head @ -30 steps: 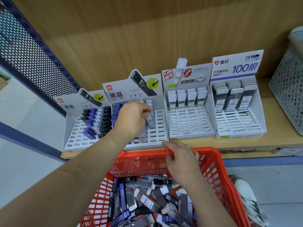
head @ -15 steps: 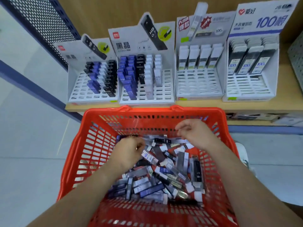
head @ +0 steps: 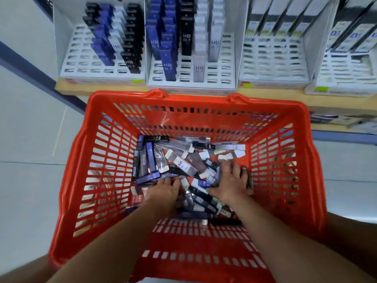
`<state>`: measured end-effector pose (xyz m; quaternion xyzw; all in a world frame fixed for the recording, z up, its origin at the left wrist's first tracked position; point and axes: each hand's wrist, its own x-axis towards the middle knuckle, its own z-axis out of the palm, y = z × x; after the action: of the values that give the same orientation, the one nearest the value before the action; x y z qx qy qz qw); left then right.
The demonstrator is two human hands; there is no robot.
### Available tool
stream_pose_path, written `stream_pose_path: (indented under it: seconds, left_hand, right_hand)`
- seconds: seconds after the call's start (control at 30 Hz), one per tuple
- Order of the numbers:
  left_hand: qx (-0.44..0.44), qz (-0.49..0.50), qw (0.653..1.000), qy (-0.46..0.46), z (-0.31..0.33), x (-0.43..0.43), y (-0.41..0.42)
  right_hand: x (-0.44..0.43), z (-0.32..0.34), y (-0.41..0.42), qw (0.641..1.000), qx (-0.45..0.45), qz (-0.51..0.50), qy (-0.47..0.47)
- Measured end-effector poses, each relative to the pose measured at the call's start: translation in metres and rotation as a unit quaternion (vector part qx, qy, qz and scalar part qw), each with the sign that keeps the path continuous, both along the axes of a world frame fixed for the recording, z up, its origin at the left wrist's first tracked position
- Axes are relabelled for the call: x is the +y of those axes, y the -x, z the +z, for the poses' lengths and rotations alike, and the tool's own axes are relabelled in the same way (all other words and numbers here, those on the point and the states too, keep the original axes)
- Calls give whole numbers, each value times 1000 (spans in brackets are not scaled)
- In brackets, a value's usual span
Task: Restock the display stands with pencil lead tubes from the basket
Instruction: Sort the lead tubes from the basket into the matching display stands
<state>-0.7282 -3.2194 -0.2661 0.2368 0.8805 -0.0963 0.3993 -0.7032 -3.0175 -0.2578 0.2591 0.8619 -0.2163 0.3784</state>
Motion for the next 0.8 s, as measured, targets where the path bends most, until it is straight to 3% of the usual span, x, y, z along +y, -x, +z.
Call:
stream_pose_path:
  seconds: [0.2, 0.43, 0.6, 0.8]
  left_hand:
    - [-25, 82, 993, -82, -9, -13, 12]
    - [15, 204, 957, -205, 25, -17, 35]
    - [23, 361, 888, -284, 54, -16, 50]
    - [1, 472, 804, -363, 78, -16, 49]
  right_hand:
    - [-26, -17, -13, 991, 115, 51, -33]
    - [-10, -9, -3, 988, 97, -47, 110]
    - [10, 16, 14, 959, 88, -167, 214]
    - [0, 50, 21, 871, 99, -319, 360]
